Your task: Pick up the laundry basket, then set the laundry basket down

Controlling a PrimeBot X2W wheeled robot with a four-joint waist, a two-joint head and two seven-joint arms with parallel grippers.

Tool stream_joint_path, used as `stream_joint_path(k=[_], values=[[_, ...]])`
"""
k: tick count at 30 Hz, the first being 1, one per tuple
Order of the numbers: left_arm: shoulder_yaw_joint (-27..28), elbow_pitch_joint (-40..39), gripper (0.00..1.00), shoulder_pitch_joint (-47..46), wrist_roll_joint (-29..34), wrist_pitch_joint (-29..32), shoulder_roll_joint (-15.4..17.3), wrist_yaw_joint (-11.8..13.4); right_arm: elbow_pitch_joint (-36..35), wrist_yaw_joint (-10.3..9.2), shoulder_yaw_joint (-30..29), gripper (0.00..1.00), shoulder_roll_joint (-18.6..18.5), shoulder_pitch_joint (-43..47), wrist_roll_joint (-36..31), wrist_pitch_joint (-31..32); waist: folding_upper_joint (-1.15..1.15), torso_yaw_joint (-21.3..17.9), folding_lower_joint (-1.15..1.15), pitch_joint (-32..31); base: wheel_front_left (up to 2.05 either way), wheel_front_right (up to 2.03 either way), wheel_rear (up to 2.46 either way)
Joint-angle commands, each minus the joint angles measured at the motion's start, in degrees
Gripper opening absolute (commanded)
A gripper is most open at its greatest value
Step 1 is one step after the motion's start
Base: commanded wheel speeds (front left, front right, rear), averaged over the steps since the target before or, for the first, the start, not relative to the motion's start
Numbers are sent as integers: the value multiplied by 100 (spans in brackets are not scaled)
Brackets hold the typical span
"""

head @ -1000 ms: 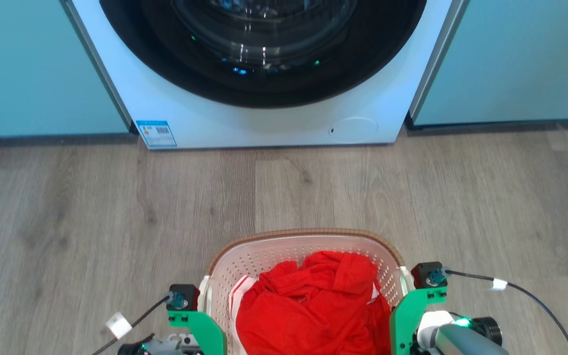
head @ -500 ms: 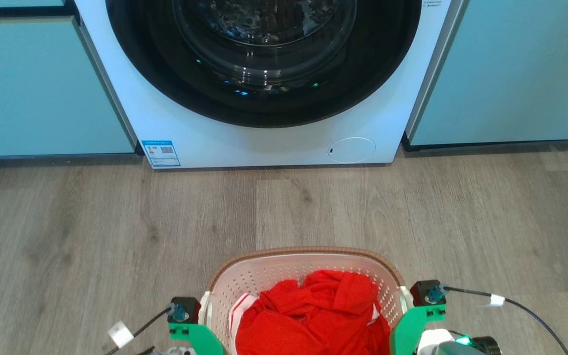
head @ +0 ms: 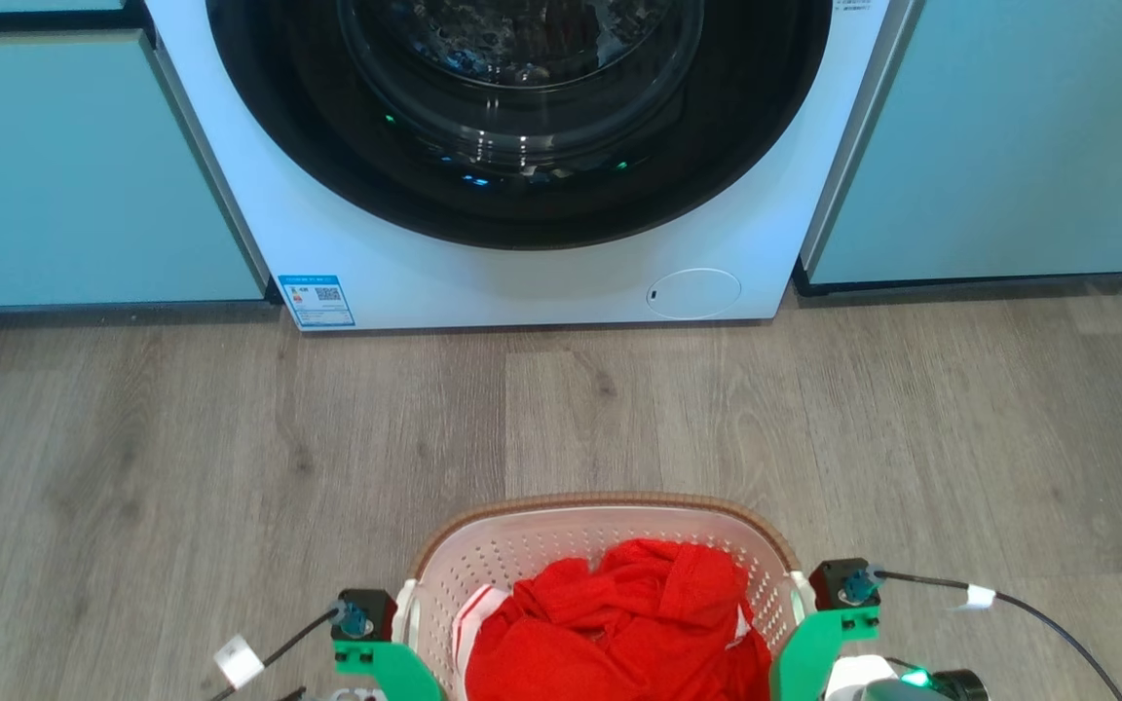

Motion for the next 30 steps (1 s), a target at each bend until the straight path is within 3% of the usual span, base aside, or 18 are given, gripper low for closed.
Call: stream_joint_path(k=[1,17,30], values=[[72,2,0,-335,-15,-96,195,75,-20,36,222,0,-21,-60,-40,-30,0,0,0,10,0,0,0],[-38,-11,0,-560,-151,-175,195,132,97,36,451,0,-21,-394,89,-189,0,-25,0,425,0,0,0],[-40,-31,0,-1705,-128,-501,195,237,309,36,398,0,-21,-1687,-50,-531,0,-18,0,2031,0,0,0]])
